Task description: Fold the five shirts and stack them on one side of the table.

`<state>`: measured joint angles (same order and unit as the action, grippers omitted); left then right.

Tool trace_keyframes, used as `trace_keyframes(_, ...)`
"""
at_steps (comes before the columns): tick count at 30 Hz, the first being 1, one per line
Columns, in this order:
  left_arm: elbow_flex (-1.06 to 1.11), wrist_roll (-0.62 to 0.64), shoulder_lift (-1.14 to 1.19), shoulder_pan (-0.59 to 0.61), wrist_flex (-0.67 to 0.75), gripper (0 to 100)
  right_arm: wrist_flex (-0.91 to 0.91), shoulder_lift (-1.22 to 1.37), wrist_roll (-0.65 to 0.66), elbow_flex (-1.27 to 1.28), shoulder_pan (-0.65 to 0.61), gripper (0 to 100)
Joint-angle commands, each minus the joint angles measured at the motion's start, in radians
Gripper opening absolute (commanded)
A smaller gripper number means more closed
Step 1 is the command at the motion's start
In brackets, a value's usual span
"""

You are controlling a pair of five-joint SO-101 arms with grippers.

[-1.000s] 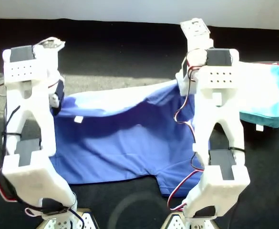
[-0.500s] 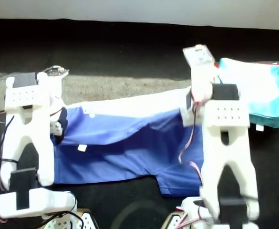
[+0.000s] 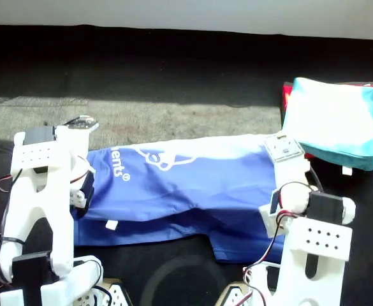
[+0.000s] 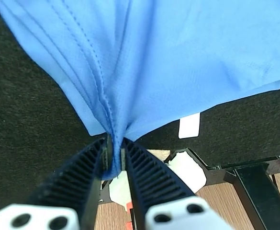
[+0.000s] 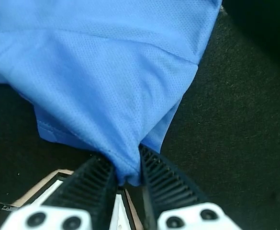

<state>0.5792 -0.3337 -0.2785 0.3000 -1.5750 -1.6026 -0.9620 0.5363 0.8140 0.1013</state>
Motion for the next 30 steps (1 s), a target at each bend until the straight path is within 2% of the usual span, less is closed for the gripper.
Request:
trace_keyframes(1, 0.004, -0.008, -0.036, -0.010, -0.040, 1, -0.047, -0.053, 0.015, 0.007, 0.012, 0.6)
trace_keyframes(5, 0.047, -0.040, -0.036, 0.007, -0.008, 1, -0.065, -0.084, 0.032, 0.065, 0.010, 0.6)
trace_keyframes(12, 0.139, -0.057, -0.036, 0.025, 0.072, 1, -0.018, -0.143, 0.158, 0.193, 0.051, 0.6)
trace_keyframes(16, 0.165, -0.057, -0.027, 0.027, 0.130, 1, 0.024, -0.154, 0.273, 0.291, 0.064, 0.6)
trace_keyframes(21, 0.170, -0.057, -0.035, 0.027, 0.126, 1, 0.085, -0.154, 0.367, 0.398, 0.064, 0.6)
trace_keyframes(25, 0.163, -0.057, -0.036, 0.028, 0.089, 1, 0.087, -0.157, 0.381, 0.401, 0.068, 0.6)
trace_keyframes(30, 0.162, -0.057, -0.038, 0.028, 0.034, 1, 0.061, -0.217, 0.385, 0.328, 0.165, 0.6)
